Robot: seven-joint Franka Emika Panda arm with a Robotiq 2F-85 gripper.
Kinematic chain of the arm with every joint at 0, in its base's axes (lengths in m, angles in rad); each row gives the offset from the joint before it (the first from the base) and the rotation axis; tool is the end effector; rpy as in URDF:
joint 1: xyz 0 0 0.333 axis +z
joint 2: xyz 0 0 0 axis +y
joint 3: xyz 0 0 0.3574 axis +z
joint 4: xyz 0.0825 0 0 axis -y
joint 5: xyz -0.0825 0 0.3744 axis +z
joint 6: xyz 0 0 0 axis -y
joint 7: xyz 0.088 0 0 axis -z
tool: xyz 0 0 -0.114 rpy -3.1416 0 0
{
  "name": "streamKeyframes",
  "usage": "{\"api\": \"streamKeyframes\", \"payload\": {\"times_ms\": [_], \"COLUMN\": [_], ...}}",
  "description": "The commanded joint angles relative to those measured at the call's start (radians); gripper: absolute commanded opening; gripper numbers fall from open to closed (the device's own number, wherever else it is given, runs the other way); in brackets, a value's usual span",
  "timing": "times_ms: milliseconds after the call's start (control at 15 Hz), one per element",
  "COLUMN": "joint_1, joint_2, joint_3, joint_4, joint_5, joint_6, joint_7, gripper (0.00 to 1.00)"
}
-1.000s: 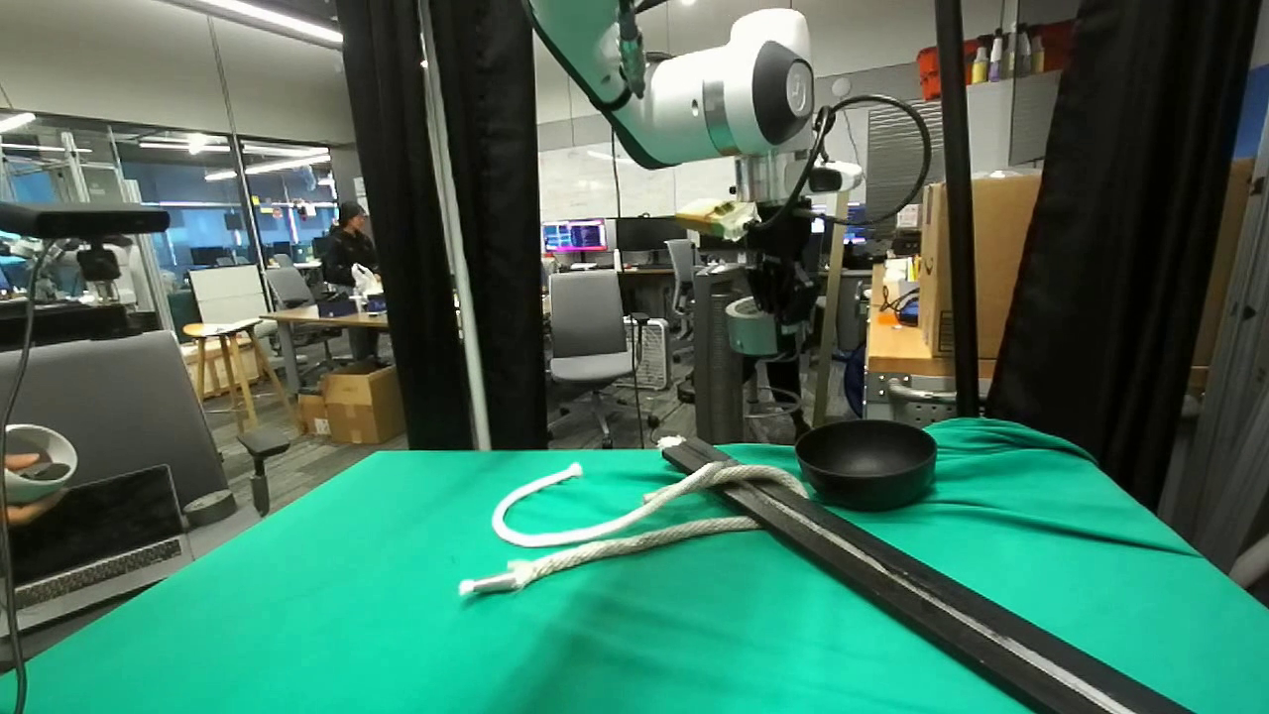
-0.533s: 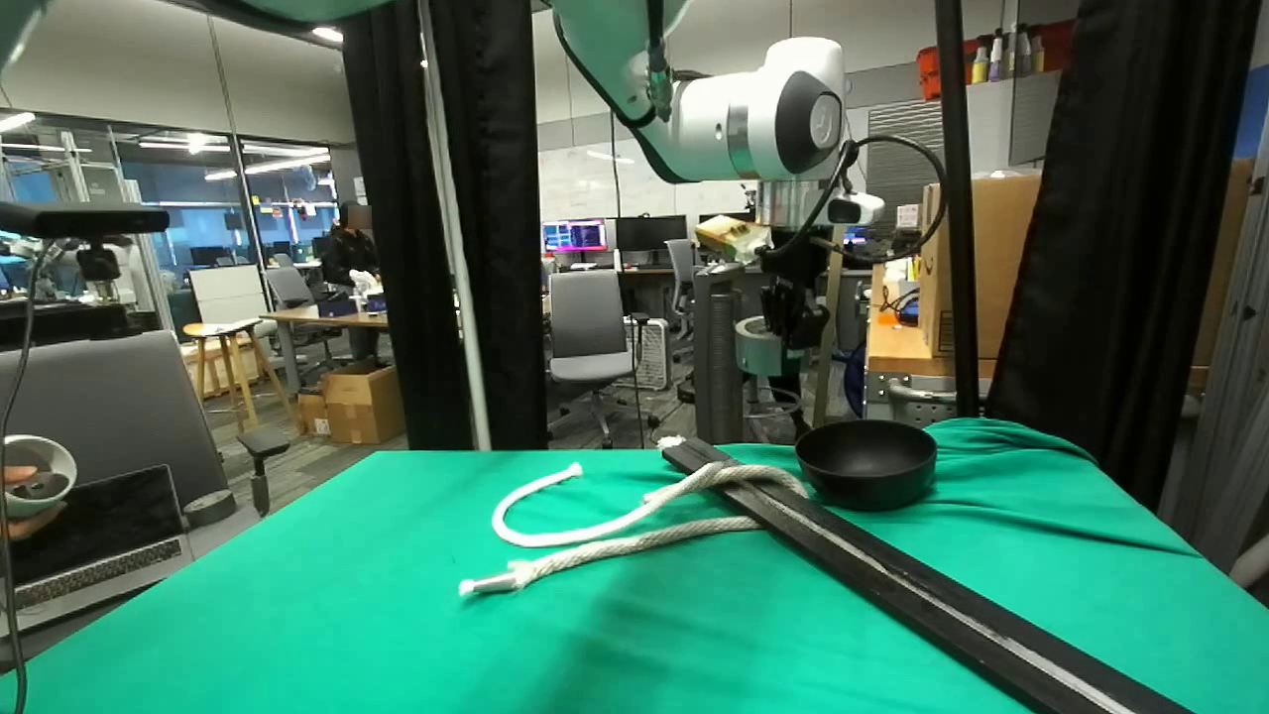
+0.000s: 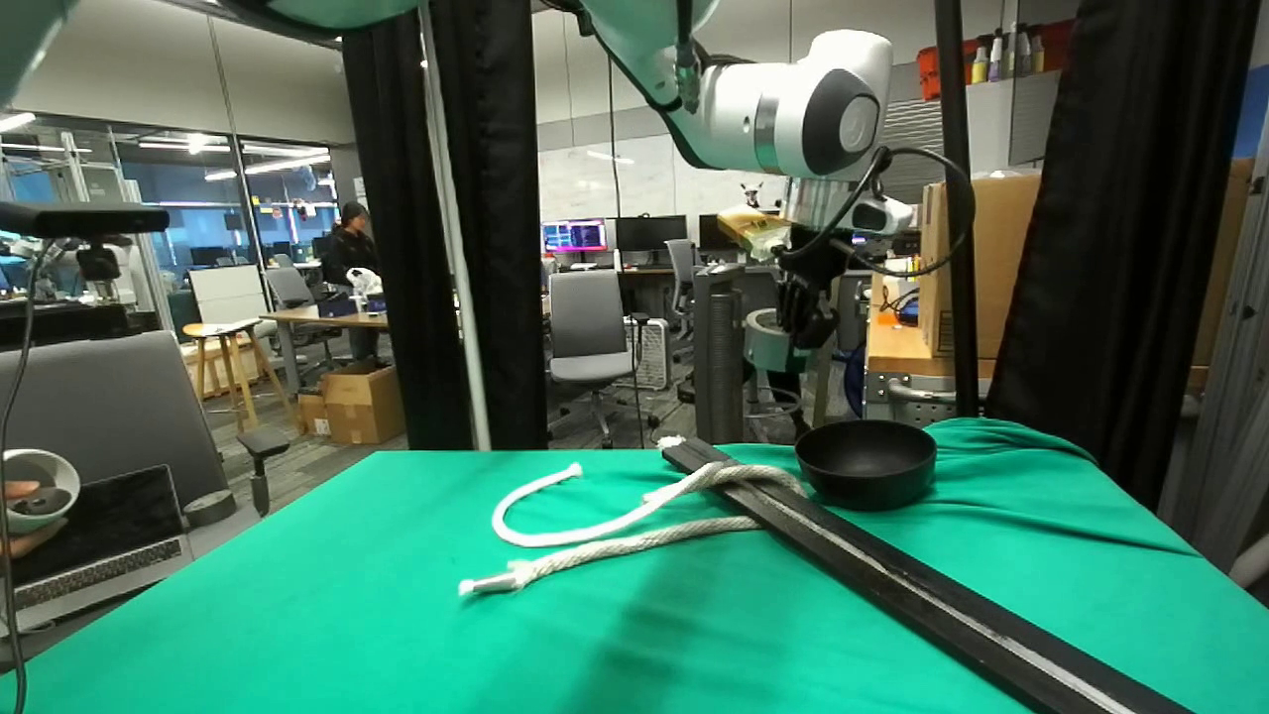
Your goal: Put the gray tape in the black bowl
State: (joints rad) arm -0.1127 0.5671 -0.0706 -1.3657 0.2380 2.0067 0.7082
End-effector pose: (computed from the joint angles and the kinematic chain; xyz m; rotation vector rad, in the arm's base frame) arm 0.7300 -0.1075 0.4294 -2.6053 1.3756 -0.0378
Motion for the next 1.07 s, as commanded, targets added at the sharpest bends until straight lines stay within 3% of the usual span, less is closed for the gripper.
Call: {"api": "streamKeyframes", "payload": {"times_ms": [0,400,1000], "joint_1": [-0.006,0.009,0.018], "joint_2": [0.031,0.046,0.107], "joint_3": [-0.018,-0.072,-0.102], "joint_4": [0.063,0.064,0.133], "joint_5": [0.013,-0.063,-0.148], "joint_6": [-0.043,-0.062,-0.116], "joint_7": [0.006,0.055,0.151], "gripper": [0.12,0.12,0.12]}}
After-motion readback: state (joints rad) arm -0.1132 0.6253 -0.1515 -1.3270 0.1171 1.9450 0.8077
